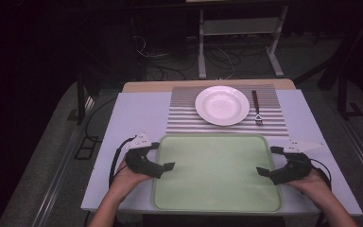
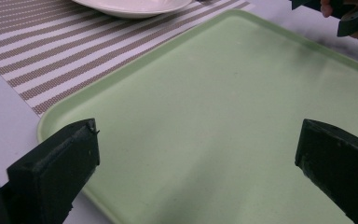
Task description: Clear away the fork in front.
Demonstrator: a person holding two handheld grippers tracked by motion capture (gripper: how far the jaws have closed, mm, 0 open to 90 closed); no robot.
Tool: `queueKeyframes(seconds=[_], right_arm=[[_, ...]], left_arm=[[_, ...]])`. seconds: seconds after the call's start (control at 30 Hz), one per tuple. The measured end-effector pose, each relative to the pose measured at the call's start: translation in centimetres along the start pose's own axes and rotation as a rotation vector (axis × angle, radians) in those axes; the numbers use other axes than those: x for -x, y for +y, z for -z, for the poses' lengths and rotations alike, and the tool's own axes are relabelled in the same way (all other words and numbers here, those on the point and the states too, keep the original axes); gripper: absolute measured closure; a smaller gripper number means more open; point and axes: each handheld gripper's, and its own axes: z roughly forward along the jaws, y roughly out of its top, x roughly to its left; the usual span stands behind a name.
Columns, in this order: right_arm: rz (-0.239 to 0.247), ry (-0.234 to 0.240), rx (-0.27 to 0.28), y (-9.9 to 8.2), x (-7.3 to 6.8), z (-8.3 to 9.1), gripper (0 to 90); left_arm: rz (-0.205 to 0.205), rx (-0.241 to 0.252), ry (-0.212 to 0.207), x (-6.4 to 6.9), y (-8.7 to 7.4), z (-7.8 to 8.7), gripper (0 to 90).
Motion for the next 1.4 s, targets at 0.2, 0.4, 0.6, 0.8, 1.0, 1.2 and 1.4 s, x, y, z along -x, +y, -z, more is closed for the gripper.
queueKeyframes(seconds=[0.2, 0.4, 0.6, 0.8, 1.0, 1.2, 1.4], right_arm=[[-0.016, 0.001, -0.011, 0.1, 0.2, -0.1, 0.0], [-0.026, -0.016, -0.02, 0.5, 0.3, -0.4, 0.0], [-0.049, -0.019, -0.031, 0.8, 0.8, -0.6, 0.0], [-0.072, -0.037, -0.043, 1.1, 1.3, -0.7, 0.0], [-0.092, -0.055, -0.06, 1.4, 1.9, -0.8, 0.0], [-0.106, -0.074, -0.074, 2.1, 2.8, -1.0, 0.0], [-0.115, -0.09, -0.078, 2.7, 3.6, -1.2, 0.0]], left_arm=[[0.01, -0.006, 0.004, -0.1, -0.3, -0.1, 0.0], [0.014, -0.007, -0.001, -0.1, -0.6, -0.2, 0.0], [0.019, -0.004, -0.002, 0.0, -0.7, -0.1, 0.0], [0.02, -0.005, -0.004, -0.1, -0.8, -0.1, 0.0], [0.022, -0.005, -0.008, -0.1, -0.8, -0.2, 0.0], [0.026, 0.004, -0.005, -0.1, -0.8, 0.0, 0.0], [0.028, 0.007, 0.0, -0.2, -0.8, 0.1, 0.0]])
